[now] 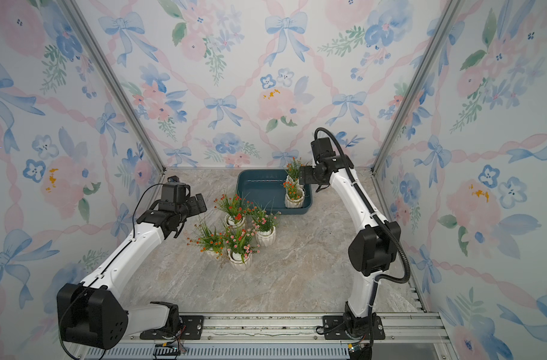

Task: Put the potted gypsophila into the storage box
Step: Place the baby's breath potted plant at the storage box.

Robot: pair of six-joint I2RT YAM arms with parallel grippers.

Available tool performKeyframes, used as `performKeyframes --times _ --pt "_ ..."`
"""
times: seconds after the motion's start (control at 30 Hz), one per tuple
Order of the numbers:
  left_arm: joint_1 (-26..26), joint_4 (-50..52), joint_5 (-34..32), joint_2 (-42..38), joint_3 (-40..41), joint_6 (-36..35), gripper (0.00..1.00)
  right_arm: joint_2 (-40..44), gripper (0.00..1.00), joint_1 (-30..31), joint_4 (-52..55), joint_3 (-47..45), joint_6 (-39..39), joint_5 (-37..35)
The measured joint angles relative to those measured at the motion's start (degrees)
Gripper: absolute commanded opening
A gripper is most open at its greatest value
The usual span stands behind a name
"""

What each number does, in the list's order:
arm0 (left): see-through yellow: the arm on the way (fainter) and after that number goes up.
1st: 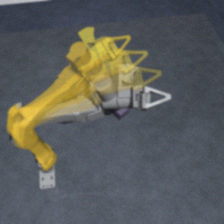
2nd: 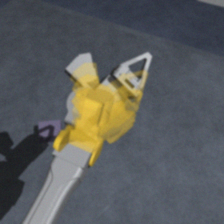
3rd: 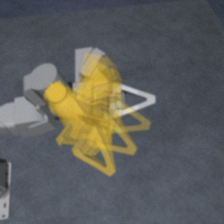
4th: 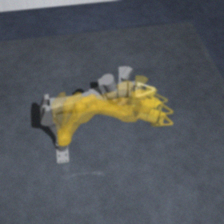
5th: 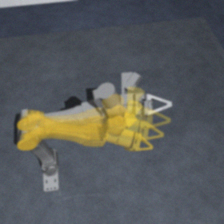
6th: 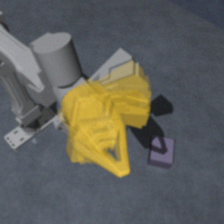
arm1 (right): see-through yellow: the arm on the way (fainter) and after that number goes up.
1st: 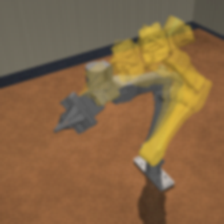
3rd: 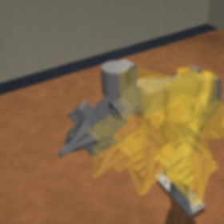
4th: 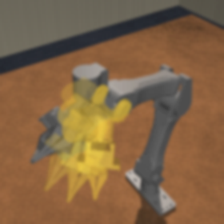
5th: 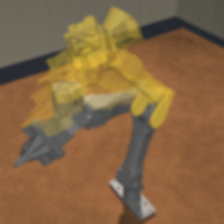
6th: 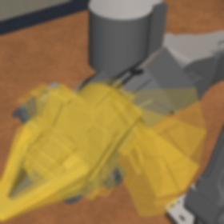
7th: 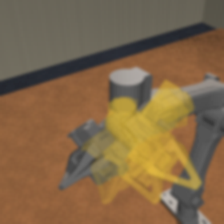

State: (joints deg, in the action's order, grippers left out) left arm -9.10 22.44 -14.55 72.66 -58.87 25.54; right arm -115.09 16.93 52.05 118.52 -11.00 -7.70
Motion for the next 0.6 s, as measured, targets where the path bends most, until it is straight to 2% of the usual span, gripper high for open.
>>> performKeyframes --times 0.13,0.27,0.47,0.6 --pt "1.16 0.02 0.24 -2.16 0.52 -0.98 0.98 7.32 0.97 2.43 -1.92 -11.02 1.25 -1.70" --pt "2.32 0.74 2.34 -2.54 0.35 -3.96 0.98 12.41 0.97 4.90 -2.16 -18.23 1.01 -1.36" --pt "2.38 4.15 9.99 -1.18 -1.07 -9.94 0.96 17.05 1.00 9.62 -3.34 -26.95 -1.70 4.00" --pt "1.88 5.77 12.76 -0.81 -1.07 -10.29 0.91 16.92 0.99 13.25 -4.50 -30.34 -3.50 7.02"
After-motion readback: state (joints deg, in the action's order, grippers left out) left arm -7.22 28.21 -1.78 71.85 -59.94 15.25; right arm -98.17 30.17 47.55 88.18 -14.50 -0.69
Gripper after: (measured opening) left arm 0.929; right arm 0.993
